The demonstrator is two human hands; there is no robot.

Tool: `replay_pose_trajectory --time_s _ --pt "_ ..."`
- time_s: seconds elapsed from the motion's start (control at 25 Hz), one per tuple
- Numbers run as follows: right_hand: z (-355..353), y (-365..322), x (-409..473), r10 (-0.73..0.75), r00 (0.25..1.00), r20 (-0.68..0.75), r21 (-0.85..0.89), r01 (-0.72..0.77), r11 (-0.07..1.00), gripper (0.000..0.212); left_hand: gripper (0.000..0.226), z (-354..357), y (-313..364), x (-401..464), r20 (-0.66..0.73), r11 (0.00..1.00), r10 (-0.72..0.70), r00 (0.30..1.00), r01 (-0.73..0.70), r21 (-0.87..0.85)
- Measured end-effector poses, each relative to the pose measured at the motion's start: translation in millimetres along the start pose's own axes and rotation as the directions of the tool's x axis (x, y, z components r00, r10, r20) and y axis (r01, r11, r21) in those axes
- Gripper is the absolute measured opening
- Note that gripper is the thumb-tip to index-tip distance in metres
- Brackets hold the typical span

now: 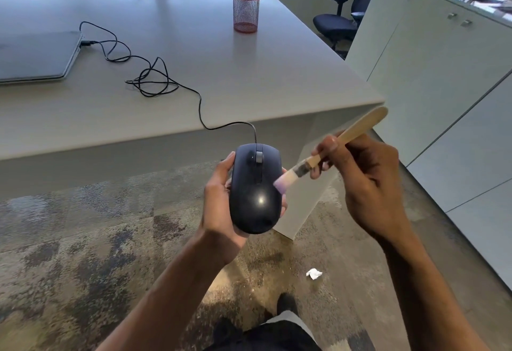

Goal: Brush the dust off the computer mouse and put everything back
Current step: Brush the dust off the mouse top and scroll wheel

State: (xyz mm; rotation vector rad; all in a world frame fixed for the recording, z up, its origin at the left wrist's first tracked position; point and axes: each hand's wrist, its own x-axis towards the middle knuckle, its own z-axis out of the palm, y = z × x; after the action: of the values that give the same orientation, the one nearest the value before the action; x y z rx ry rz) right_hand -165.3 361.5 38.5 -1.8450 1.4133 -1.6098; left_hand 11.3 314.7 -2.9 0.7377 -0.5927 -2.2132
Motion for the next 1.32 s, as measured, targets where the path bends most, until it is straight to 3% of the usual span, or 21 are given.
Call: replay_pose_trajectory --time_s 0.16,0.24,0.4,0.56,0.72,0.8,0.88,0.96,1.08,1.2,1.32 --pt "4 19 24 0.164 0.976 -0.143 0.050 -0.158 0.986 0.025 0.069 9 2 6 0.057 1.000 0.019 0.998 -0.020 0.019" --pt "1 24 36 0.153 0.963 -0.222 0.061 -0.143 0.988 0.025 0.069 14 3 12 0.067 0.998 0.048 0.997 -0.051 0.041" --pt "-8 28 55 0.035 0.992 -0.121 0.073 -0.027 0.997 0.024 0.076 25 1 27 0.065 0.993 0.092 0.994 -0.097 0.072" --pt "-15 39 72 0.005 0.981 -0.194 -0.024 -0.010 1.000 0.023 0.078 34 -2 43 0.046 0.992 0.106 0.993 -0.109 0.067" --pt "-21 50 84 0.020 0.988 -0.151 -0.051 -0.027 0.998 0.023 0.074 43 -6 60 0.063 0.993 0.117 0.991 -0.117 -0.005" --pt "-24 56 92 0.066 0.987 -0.148 0.048 -0.059 0.997 0.024 0.076 46 -9 68 0.059 0.991 0.132 0.990 -0.132 -0.001" --pt "-30 62 97 0.069 0.996 -0.048 0.186 -0.059 0.981 0.026 0.070 49 -11 78 0.055 0.987 0.159 0.986 -0.160 0.022" --pt "-32 69 99 0.052 0.998 0.044 0.152 -0.058 0.987 0.025 0.066 54 -14 85 0.048 0.983 0.175 0.983 -0.177 0.042" --pt "-37 79 100 0.012 0.998 -0.057 -0.010 -0.012 1.000 0.027 0.071 59 -20 97 0.024 0.978 0.187 0.982 -0.188 0.087" --pt "-47 87 106 -0.047 0.998 -0.041 0.119 0.051 0.992 0.026 0.070 65 -25 110 0.005 0.971 0.216 0.976 -0.216 0.101" --pt "-58 100 112 -0.022 0.999 -0.044 0.075 0.025 0.997 0.024 0.072 73 -27 122 -0.011 0.966 0.238 0.971 -0.236 0.101"
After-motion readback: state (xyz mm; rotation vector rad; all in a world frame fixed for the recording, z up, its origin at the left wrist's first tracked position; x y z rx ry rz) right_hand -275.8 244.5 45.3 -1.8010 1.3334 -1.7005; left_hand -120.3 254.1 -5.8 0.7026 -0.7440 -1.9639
